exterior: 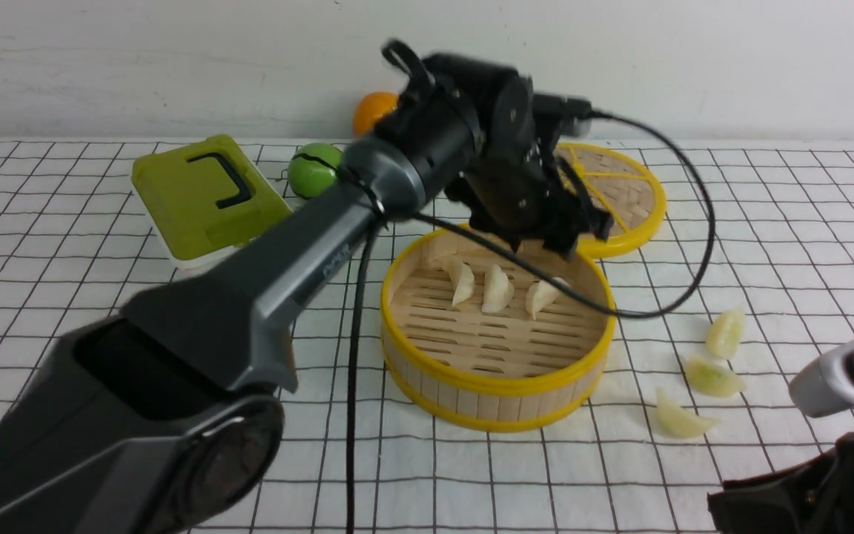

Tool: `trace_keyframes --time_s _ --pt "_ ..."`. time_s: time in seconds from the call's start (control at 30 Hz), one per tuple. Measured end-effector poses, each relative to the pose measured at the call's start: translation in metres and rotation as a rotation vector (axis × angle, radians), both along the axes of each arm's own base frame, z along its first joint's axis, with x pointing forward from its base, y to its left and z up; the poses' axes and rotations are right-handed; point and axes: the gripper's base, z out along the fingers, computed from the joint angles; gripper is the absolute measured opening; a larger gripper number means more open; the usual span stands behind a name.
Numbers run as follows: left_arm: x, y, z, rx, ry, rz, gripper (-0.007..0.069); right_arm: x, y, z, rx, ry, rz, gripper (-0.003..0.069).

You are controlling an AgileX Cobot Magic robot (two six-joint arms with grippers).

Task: Put the dumplings into the steamer on the table with the white tablecloth.
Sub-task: 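Place the dumpling into the bamboo steamer basket with the left gripper, then reach for and grasp a dumpling lying on the table beside the steamer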

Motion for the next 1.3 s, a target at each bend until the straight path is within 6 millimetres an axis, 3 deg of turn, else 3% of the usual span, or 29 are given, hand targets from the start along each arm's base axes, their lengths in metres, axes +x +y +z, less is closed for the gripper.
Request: trace_keyframes --time_s 0.07,0.1,0.13,0.3,0.37,0.4,0.47,0.53,0.6,0.63,0.67,0.7,0.73,0.8,0.83,0.87,0.9,1.03,1.07,1.1,1.2,1.3 --pt "-0.016 0.013 0.048 -0.025 -0.06 0.003 0.0388 0.0 0.0 0.0 0.0 0.0 0.0 0.0144" --pt "-0.018 0.014 0.053 -0.029 -0.065 0.002 0.0388 0.0 0.0 0.0 0.0 0.0 0.0 0.0144" --pt "-0.034 0.029 0.092 -0.039 -0.121 0.011 0.0337 0.0 0.0 0.0 0.0 0.0 0.0 0.0144" --pt "-0.098 0.095 0.207 -0.035 -0.349 0.122 0.013 0.0 0.0 0.0 0.002 0.001 -0.003 0.0146" --pt "-0.113 0.11 0.225 -0.035 -0.397 0.156 0.009 0.0 0.0 0.0 0.011 0.011 -0.014 0.0146" --pt "-0.139 0.138 0.252 -0.018 -0.473 0.218 0.0019 0.0 0.0 0.0 0.022 0.028 -0.035 0.015" --pt "-0.153 0.152 0.263 -0.009 -0.501 0.246 -0.001 0.0 -0.001 -0.001 0.017 0.036 -0.044 0.0154" --pt "-0.189 0.185 0.275 0.014 -0.524 0.301 -0.0013 0.002 -0.005 0.0 0.009 0.058 -0.095 0.018" --pt "-0.215 0.207 0.268 0.026 -0.491 0.334 -0.0013 0.011 -0.011 0.008 0.011 0.092 -0.179 0.0227" --pt "-0.216 0.207 0.262 0.038 -0.47 0.337 -0.0013 0.013 -0.012 0.011 0.012 0.097 -0.191 0.0237" --pt "-0.24 0.224 0.247 0.033 -0.42 0.361 -0.0013 0.026 -0.019 0.023 -0.004 0.121 -0.245 0.0282" --pt "-0.244 0.228 0.232 0.046 -0.374 0.371 -0.0013 0.03 -0.021 0.028 -0.008 0.129 -0.263 0.03" --pt "-0.263 0.24 0.214 0.032 -0.335 0.392 -0.0013 0.04 -0.025 0.033 -0.031 0.155 -0.278 0.0343" --pt "-0.275 0.248 0.191 0.018 -0.3 0.41 -0.0013 0.051 -0.029 0.04 -0.048 0.162 -0.295 0.0372" --pt "-0.286 0.255 0.158 -0.019 -0.287 0.425 -0.0013 0.065 -0.033 0.046 -0.057 0.169 -0.318 0.0416" --pt "-0.291 0.258 0.158 -0.046 -0.31 0.422 -0.0013 0.067 -0.033 0.046 -0.057 0.17 -0.319 0.0425" --pt "-0.303 0.265 0.13 -0.099 -0.333 0.426 -0.0013 0.079 -0.034 0.048 -0.056 0.173 -0.337 0.0449" --pt "-0.338 0.286 0.055 -0.225 -0.326 0.449 -0.0013 0.114 -0.031 0.036 -0.082 0.188 -0.324 0.0468" --pt "-0.34 0.287 0.052 -0.226 -0.324 0.451 -0.0013 0.115 -0.031 0.035 -0.086 0.19 -0.319 0.0468" --pt "-0.348 0.295 0.032 -0.206 -0.297 0.468 -0.0013 0.125 -0.026 0.029 -0.116 0.177 -0.276 0.0468" --pt "-0.363 0.31 0.011 -0.119 -0.244 0.508 -0.0013 0.146 -0.016 0.009 -0.198 0.154 -0.158 0.0468" --pt "-0.372 0.319 0.003 -0.011 -0.217 0.501 -0.0013 0.166 -0.012 -0.014 -0.278 0.138 -0.047 0.0468"
